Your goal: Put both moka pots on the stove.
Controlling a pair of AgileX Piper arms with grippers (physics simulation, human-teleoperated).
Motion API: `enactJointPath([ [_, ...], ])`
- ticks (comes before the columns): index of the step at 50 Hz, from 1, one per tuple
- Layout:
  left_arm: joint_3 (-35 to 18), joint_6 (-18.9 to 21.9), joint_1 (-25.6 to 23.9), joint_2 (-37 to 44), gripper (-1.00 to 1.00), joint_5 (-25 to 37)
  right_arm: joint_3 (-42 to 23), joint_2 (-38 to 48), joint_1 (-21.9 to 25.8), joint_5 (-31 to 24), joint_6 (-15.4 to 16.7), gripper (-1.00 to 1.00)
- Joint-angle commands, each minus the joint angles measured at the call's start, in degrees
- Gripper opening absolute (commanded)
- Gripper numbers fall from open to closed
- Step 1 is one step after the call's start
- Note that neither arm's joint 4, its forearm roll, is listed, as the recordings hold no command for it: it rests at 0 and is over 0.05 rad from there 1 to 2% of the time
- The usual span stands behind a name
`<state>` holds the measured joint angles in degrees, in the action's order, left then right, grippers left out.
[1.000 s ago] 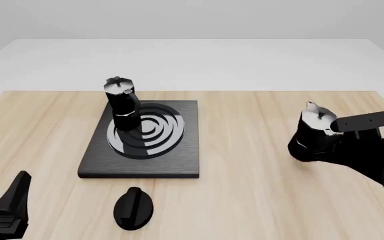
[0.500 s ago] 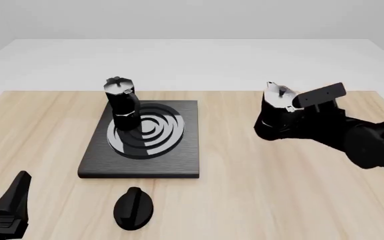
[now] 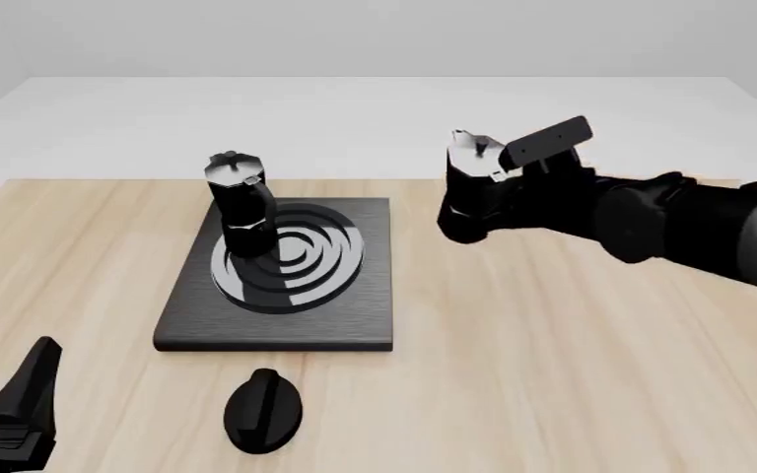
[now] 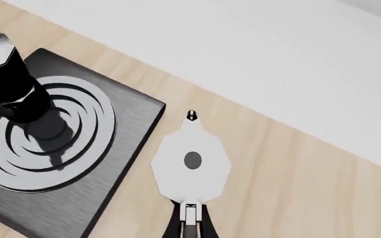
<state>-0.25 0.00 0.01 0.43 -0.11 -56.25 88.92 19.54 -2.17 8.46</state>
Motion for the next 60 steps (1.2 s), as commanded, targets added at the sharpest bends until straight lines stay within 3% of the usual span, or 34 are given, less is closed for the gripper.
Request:
enactJointPath([
  [1, 0.0, 0.0, 0.0, 0.0, 1.0, 0.0, -9.0, 4.1, 3.5, -1.9, -0.8, -1.0],
  [25, 0.0, 0.0, 0.0, 0.0, 1.0, 0.0, -20.6, 11.5, 8.0, -5.9, -2.9, -1.0],
  [60, 0.0, 0.0, 0.0, 0.0, 1.0, 0.0, -28.9, 18.4, 13.0, -7.5, -3.1, -1.0],
])
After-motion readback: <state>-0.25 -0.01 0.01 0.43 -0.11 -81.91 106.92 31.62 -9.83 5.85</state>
